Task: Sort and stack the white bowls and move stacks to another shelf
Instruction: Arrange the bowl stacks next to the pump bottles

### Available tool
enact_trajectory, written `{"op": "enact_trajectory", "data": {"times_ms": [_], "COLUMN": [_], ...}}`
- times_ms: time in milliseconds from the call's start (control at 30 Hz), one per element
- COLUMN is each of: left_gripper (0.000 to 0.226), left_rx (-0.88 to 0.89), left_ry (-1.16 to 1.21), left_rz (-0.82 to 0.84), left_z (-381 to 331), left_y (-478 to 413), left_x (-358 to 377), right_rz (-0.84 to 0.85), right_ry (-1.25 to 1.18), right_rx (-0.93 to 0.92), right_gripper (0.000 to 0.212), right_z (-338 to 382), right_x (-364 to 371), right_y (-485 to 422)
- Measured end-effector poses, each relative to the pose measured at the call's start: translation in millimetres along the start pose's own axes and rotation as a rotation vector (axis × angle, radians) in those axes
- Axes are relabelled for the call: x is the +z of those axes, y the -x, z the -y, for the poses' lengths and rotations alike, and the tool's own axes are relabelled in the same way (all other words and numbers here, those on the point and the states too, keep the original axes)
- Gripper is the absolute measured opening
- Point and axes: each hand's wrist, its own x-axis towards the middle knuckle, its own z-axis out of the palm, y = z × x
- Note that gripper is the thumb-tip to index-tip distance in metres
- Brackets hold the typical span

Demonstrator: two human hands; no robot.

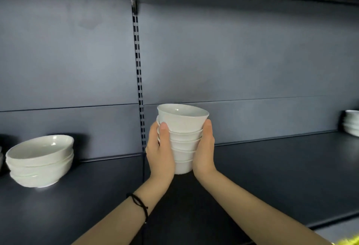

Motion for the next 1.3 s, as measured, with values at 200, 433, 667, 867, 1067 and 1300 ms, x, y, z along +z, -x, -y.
{"op": "enact_trajectory", "data": {"times_ms": [200, 433, 667, 867, 1067, 1300], "left_gripper": [0.035, 0.035, 0.031, 0.034, 0.026, 0.048], "left_rx": [-0.137, -0.235, -0.310, -0.387, -0.386, -0.376], "left_ry": [0.044, 0.111, 0.194, 0.199, 0.174, 0.168], "left_rz": [0.142, 0.246, 0.294, 0.355, 0.343, 0.389], "left_z": [-4.7, -0.9, 6.6, 19.1, 43.4, 85.6], "left_y": [64.9, 147.2, 223.6, 245.7, 241.7, 215.4], "left_x": [111.8, 247.6, 363.6, 428.2, 481.8, 557.8], "right_rz": [-0.143, -0.283, -0.364, -0.406, -0.418, -0.408], "right_ry": [0.121, 0.259, 0.290, 0.259, 0.279, 0.224], "right_rx": [-0.028, -0.045, -0.064, -0.024, -0.033, -0.081], "right_gripper": [0.060, 0.056, 0.061, 0.063, 0.061, 0.037], "right_z": [65.3, 131.5, 184.9, 204.8, 203.8, 200.2], "right_x": [-117.9, -262.7, -388.8, -452.0, -492.3, -544.3], "right_y": [-7.6, -17.6, -28.2, -45.5, -86.0, -157.8]}}
